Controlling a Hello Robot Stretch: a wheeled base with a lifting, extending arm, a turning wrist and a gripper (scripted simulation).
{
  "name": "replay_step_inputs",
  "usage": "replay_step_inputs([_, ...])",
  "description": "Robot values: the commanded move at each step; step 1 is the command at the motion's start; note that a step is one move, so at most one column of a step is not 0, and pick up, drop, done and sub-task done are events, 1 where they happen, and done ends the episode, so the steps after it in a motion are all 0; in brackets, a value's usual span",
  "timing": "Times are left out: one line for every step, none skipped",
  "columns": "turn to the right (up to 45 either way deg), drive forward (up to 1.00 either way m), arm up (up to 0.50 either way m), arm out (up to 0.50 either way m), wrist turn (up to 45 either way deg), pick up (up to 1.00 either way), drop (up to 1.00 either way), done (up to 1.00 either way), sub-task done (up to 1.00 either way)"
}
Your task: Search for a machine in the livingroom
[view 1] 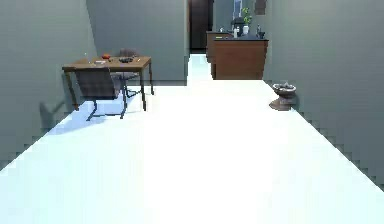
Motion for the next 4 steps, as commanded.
replay_step_inputs([0.0, 1.0, 0.0, 0.0, 0.0, 0.0, 0.0, 0.0, 0.0])
replay_step_inputs([0.0, 1.0, 0.0, 0.0, 0.0, 0.0, 0.0, 0.0, 0.0])
replay_step_inputs([0.0, 1.0, 0.0, 0.0, 0.0, 0.0, 0.0, 0.0, 0.0])
replay_step_inputs([3.0, 0.0, 0.0, 0.0, 0.0, 0.0, 0.0, 0.0, 0.0])
